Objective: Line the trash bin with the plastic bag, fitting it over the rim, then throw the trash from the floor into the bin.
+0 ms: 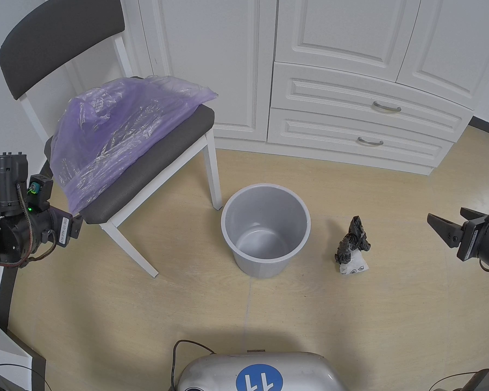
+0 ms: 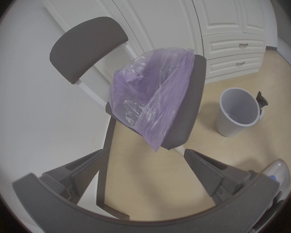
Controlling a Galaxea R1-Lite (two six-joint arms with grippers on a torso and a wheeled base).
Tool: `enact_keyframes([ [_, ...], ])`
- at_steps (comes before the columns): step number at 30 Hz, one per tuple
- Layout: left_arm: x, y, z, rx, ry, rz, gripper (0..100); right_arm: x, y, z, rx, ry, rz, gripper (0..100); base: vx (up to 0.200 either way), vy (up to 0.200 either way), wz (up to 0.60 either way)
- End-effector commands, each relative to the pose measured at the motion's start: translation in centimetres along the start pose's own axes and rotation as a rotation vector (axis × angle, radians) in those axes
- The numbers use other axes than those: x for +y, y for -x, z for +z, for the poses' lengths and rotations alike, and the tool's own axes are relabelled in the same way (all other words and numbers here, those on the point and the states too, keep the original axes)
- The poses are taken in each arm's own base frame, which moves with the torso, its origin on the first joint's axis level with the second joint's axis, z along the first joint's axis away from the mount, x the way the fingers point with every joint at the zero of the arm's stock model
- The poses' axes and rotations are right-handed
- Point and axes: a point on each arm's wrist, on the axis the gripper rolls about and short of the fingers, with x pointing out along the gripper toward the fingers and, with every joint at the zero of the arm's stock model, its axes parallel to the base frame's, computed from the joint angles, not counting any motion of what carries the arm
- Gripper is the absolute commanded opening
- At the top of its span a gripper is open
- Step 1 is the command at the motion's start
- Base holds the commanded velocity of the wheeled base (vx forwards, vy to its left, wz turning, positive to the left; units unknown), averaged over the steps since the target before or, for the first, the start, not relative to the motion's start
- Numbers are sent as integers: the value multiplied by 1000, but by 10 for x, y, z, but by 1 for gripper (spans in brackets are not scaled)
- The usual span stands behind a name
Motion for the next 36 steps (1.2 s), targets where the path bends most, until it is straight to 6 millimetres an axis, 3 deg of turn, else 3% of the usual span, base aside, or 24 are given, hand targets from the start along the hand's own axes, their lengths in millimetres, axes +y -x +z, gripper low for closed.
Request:
enact_keyframes([
  [1,-7,-31,1,44,-26,27,100,-2,-7,-2,23,0,-15,100,0,0,0],
  [9,-7,-66,15,62,-17,90,100,-3,-9,-3,30,-4,-23,100,0,0,0],
  [23,11,-81,21,59,-6,160,100,-4,-13,-3,28,-6,-36,100,0,0,0],
  [36,4,-104,32,-124,25,228,100,-5,-11,-1,7,-10,-35,100,0,0,0],
])
